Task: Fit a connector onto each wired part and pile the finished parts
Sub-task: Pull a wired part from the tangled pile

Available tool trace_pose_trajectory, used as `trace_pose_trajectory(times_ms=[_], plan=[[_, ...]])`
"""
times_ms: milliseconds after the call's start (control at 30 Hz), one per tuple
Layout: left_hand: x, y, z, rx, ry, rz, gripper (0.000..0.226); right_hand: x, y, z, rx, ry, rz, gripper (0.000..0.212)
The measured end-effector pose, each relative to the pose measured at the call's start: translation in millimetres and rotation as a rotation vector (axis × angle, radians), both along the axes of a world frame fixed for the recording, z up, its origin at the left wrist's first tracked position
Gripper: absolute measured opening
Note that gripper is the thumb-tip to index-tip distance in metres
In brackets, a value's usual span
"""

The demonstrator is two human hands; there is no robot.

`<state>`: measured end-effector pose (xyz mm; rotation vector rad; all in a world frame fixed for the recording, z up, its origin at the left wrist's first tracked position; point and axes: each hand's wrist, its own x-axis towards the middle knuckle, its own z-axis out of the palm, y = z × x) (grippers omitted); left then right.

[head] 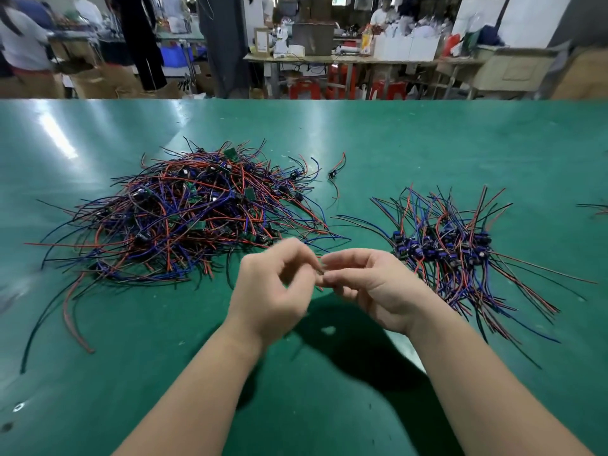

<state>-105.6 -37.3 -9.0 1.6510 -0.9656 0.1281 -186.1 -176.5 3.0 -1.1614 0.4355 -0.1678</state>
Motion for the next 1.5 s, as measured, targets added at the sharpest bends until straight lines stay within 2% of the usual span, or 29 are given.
trace_pose_trajectory(times_ms=[33, 100, 167, 233, 267, 400, 500, 600, 700, 767, 900, 967, 1100, 1200, 1333, 1433, 1500], plan=[[4.3, 0.3, -0.4, 0.023, 0.091, 0.125, 0.017, -0.6, 0.2, 1.6, 0.026, -0.011, 0.004, 0.022], [16.1, 0.5, -0.1, 0.188, 0.283, 0.326, 0.032, -3.4, -2.7, 6.5, 0.087, -0.067, 0.001, 0.022], [24.9, -1.7, 0.4, 0.331, 0.598, 0.297, 0.049, -8.2, -7.0, 11.7, 0.102, -0.146, 0.024, 0.021], [24.7, -6.2, 4.2, 0.235, 0.907, 0.141, 0.051, -12.4, -6.4, 13.6, 0.041, -0.189, 0.112, 0.02], [22.3, -8.2, 5.9, 0.145, 1.003, 0.076, 0.047, -13.8, -4.1, 13.2, -0.003, -0.192, 0.176, 0.021], [12.6, -11.6, 8.7, -0.152, 1.216, -0.057, 0.024, -16.9, 2.6, 8.8, -0.137, -0.139, 0.358, 0.02], [8.6, -10.6, 12.9, -0.251, 1.383, -0.125, 0.018, -19.0, -0.8, 12.9, -0.197, -0.074, 0.369, 0.015], [8.2, -7.5, 17.6, -0.292, 1.499, -0.19, 0.022, -18.6, -7.8, 16.9, -0.254, 0.044, 0.196, 0.01], [7.7, -5.0, 21.6, -0.29, 1.499, -0.264, 0.022, -15.1, -18.8, 14.8, -0.216, 0.126, -0.096, 0.007], [3.6, -4.9, 22.6, -0.209, 1.387, -0.31, 0.019, -13.1, -21.1, 14.0, -0.167, 0.137, -0.173, 0.008], [-12.7, -8.8, 14.4, 0.146, 0.898, -0.329, 0.015, -8.7, -12.4, 9.4, -0.075, 0.103, -0.075, 0.016], [-18.0, -11.0, 10.9, 0.177, 0.762, -0.318, 0.018, -6.8, -8.7, 6.6, -0.048, 0.058, -0.026, 0.014], [-16.2, -11.1, 10.3, 0.039, 0.745, -0.322, 0.011, -7.5, -9.3, 7.6, 0.026, -0.073, 0.028, 0.029], [-12.1, -10.7, 12.2, -0.064, 0.842, -0.342, 0.016, -9.7, -14.2, 7.6, 0.075, -0.147, 0.057, 0.033], [-8.3, -8.7, 13.8, -0.14, 0.959, -0.387, 0.016, -9.6, -11.2, 5.7, -0.037, -0.2, 0.065, 0.039], [-11.1, -8.1, 11.5, -0.097, 0.876, -0.384, 0.012, -7.0, -5.1, 2.7, -0.155, -0.219, -0.012, 0.042], [-14.7, -8.4, 11.5, -0.055, 0.789, -0.383, 0.012, -4.4, -2.6, 1.9, -0.162, -0.229, -0.092, 0.033]])
